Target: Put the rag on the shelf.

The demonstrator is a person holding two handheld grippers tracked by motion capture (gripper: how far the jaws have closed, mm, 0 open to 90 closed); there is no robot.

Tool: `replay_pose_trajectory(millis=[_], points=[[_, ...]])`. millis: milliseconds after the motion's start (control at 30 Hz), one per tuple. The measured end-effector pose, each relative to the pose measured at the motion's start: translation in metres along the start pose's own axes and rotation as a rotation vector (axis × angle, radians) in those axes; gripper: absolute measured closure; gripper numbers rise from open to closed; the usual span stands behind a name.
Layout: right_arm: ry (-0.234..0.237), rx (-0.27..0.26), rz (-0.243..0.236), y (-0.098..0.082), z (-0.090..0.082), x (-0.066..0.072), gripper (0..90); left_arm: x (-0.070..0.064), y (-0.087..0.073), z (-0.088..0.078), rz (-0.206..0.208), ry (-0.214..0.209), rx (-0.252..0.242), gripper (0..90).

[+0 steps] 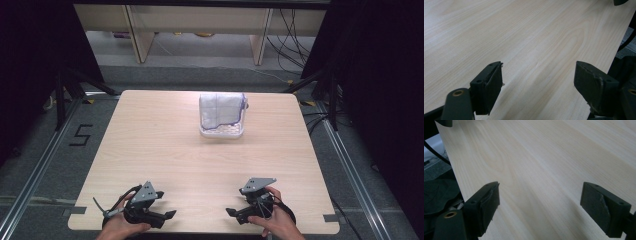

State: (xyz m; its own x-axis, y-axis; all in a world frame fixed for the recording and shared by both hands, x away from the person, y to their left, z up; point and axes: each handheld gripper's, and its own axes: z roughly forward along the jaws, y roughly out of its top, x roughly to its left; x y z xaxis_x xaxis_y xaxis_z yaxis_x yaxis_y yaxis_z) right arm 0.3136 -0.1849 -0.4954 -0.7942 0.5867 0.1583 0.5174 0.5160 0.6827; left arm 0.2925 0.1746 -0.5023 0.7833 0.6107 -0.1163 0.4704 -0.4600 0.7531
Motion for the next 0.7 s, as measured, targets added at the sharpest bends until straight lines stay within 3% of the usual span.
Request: replay_pose_trajectory(millis=[200, 300, 467, 533, 600, 633, 700], points=[[-0.005, 0.018, -0.011, 0.0012, -0.0018, 0.0004, 16.7, 0.0004, -0.0008, 0.0003, 0.015, 0.011, 0.017, 22.6], [0.000, 0.009, -0.003, 0.0006, -0.0001, 0.0010, 16.7, -0.0013, -0.0015, 0.0022, -0.012, 0.004, 0.002, 22.7], [0.008, 0.019, -0.009, 0.0011, -0.0009, 0.0007, 16.7, 0.0006, -0.0016, 0.0023, 0.002, 0.011, 0.012, 22.7], [0.007, 0.023, -0.003, 0.0012, -0.0013, 0.0004, 16.7, -0.0010, -0.0019, 0.0037, -0.020, 0.008, -0.009, 22.7], [0.007, 0.009, 0.009, 0.0004, 0.0003, 0.0011, 16.7, 0.0003, -0.0019, 0.0030, -0.014, 0.010, 0.002, 22.7], [0.009, 0.003, -0.018, 0.0007, 0.0012, -0.0007, 16.6, 0.0003, -0.0019, 0.0030, -0.014, 0.010, 0.002, 22.7], [0.016, 0.010, -0.011, 0.0008, 0.0007, -0.0009, 16.6, 0.0023, -0.0018, 0.0018, 0.003, 0.018, 0.017, 22.7]])
